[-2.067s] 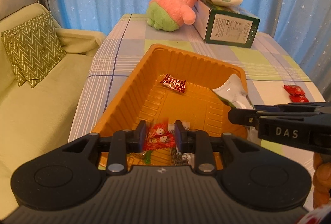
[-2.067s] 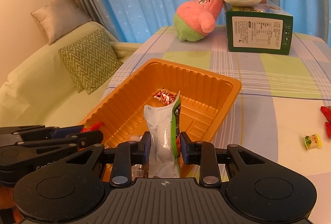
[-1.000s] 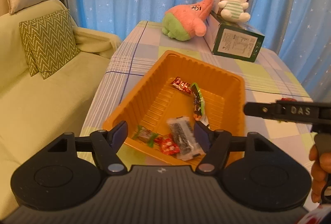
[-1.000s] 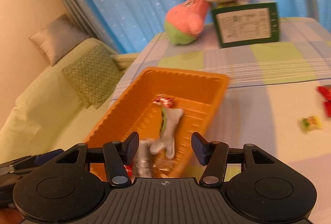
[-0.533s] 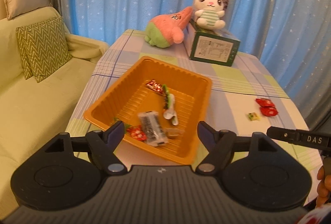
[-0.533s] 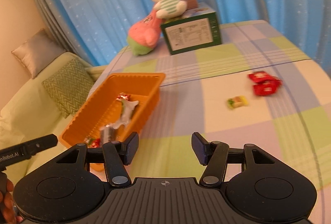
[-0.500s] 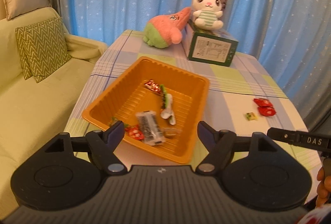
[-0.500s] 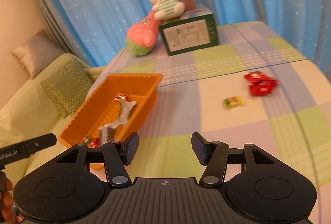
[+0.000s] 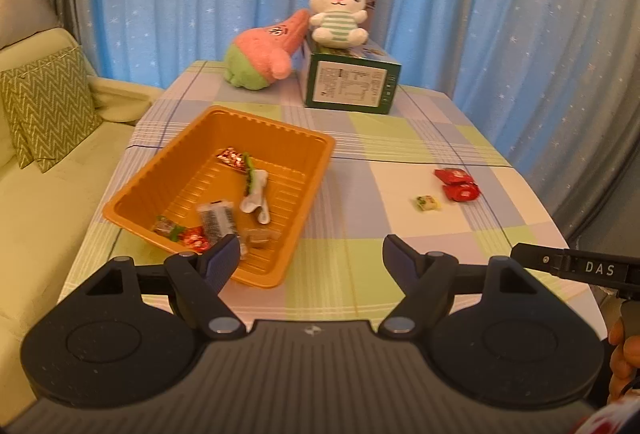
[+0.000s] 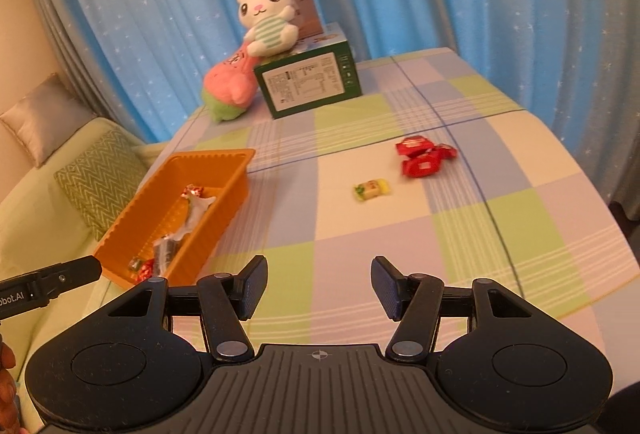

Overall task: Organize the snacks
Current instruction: 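Move both tools back toward the remaining candies on the table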

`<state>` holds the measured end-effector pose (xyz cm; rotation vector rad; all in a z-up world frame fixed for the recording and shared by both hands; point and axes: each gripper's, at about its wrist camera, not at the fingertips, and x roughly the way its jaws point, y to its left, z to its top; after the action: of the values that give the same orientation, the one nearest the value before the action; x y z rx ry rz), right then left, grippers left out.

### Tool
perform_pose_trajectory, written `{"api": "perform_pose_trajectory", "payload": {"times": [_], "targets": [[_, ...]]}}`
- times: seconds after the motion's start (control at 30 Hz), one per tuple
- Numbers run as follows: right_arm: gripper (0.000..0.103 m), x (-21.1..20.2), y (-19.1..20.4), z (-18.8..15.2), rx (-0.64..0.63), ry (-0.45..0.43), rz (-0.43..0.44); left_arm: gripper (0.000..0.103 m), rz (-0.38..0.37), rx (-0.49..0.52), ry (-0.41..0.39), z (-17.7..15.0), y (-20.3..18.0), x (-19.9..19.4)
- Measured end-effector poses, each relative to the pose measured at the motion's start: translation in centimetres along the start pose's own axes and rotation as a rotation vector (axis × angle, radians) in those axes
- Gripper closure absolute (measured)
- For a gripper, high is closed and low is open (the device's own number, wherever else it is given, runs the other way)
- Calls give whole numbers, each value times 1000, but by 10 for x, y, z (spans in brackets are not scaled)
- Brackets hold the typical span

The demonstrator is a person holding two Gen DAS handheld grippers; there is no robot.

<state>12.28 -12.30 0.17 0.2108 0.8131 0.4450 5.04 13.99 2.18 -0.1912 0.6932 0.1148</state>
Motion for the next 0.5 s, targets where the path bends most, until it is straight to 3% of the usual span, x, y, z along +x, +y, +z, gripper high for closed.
{"api": "perform_pose_trajectory", "payload": {"times": [0.5], "targets": [[45, -8, -19, -2, 26, -5, -29, 24, -25, 48, 11, -2, -25, 3]]}}
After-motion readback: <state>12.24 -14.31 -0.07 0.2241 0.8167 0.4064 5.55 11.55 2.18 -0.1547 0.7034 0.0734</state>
